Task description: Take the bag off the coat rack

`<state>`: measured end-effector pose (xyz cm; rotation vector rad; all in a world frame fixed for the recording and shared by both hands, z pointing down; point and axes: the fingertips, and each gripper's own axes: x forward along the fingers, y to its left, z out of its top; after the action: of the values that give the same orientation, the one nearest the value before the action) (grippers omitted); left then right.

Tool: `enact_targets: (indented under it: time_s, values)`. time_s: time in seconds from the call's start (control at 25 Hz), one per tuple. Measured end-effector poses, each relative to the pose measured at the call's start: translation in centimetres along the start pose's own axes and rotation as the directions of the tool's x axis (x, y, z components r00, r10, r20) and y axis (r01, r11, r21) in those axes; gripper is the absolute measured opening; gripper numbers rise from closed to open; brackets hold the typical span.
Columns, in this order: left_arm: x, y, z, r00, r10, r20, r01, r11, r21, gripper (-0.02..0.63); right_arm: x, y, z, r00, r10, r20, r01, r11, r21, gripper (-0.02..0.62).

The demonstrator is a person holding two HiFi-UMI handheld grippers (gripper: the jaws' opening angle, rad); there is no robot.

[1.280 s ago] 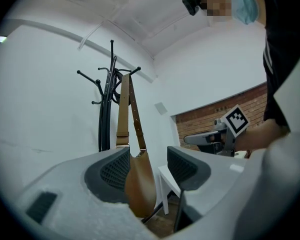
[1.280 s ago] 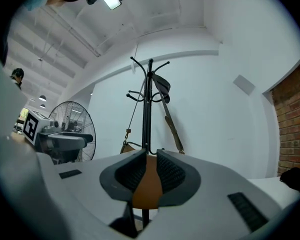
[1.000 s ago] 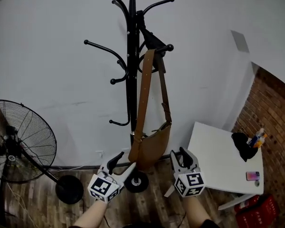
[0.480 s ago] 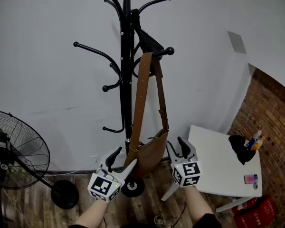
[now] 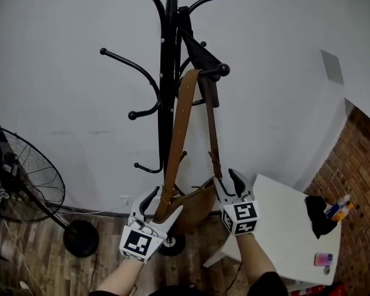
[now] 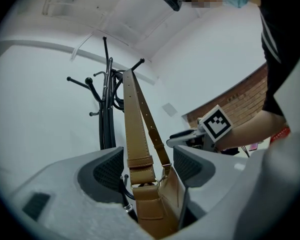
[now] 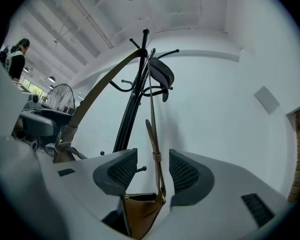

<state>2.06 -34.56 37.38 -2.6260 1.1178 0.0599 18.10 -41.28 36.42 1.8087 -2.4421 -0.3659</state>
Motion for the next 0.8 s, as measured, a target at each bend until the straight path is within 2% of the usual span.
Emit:
enact_targets:
  time_s: [0.36, 0.56, 0.8]
  values:
    - [2.1, -0.6, 1.0, 0.991, 0.137, -0.007, -0.136, 0.986, 0.099, 0.285, 3.7, -0.6, 0.4, 0.993, 0.106, 0.043, -0.105, 0.994, -0.025, 0.183]
    - [3.0, 0.0, 1.1, 0.976, 0.216, -0.015, -0.213, 0.97, 0.118, 0.274, 5.2, -0.4, 0.5, 0.984, 0.166, 0.056, -0.164, 0.986, -0.042, 0.175]
    - [3.3, 1.3, 1.0, 0.955, 0.297, -0.026, -0.289, 0.945, 0.156, 0.22, 6.0, -0.1, 0.7, 0.974, 0.209, 0.082, -0.205, 0.977, -0.052, 0.101]
